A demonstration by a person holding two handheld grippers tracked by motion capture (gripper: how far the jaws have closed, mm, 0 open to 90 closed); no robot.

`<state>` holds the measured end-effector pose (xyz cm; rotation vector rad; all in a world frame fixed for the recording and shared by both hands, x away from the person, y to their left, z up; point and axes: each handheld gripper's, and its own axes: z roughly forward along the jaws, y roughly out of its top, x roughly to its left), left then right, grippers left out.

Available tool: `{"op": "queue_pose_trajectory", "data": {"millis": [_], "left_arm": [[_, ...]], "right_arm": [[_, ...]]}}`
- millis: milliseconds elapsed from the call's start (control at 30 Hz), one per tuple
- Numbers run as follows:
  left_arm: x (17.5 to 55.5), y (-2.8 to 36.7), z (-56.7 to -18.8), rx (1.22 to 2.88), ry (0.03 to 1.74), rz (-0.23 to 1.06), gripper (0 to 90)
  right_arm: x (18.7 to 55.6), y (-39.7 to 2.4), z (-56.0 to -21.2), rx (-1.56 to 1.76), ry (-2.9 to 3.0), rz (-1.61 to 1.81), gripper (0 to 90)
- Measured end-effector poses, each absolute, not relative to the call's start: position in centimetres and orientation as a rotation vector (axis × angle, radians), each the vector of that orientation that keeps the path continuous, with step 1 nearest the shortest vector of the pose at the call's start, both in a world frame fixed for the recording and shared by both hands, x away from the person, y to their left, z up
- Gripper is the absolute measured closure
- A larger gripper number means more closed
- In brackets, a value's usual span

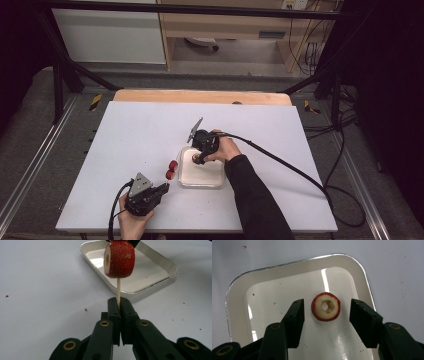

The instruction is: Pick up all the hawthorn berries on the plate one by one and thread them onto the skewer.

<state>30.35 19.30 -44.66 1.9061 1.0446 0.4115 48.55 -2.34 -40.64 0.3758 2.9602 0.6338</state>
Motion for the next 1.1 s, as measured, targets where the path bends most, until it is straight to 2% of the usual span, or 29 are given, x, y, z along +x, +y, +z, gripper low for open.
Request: {"op": "queue_pose_trajectory", "data": {"millis": [533, 733, 900, 1100], "left_arm": [[30.4, 19.4, -44.8, 1.91, 1.044, 0.405, 87.7], [30.4, 19.5, -44.8, 1.908, 1.047, 0.405, 87.8], [30.3, 19.5, -44.7, 1.901, 1.047, 0.403, 87.8], [30.2, 19.4, -44.6, 1.88, 1.052, 0.4, 87.8]], "right_arm": [[48.8, -1.2, -41.4, 0.248, 2.992, 0.559, 59.2], [48.9, -1.2, -41.4, 0.249, 2.997, 0.537, 59.7], [48.9, -1.2, -41.1, 0.328, 2.991, 0.552, 59.9], [48.4, -1.9, -38.7, 0.555, 2.957, 0.709, 59.9]]}}
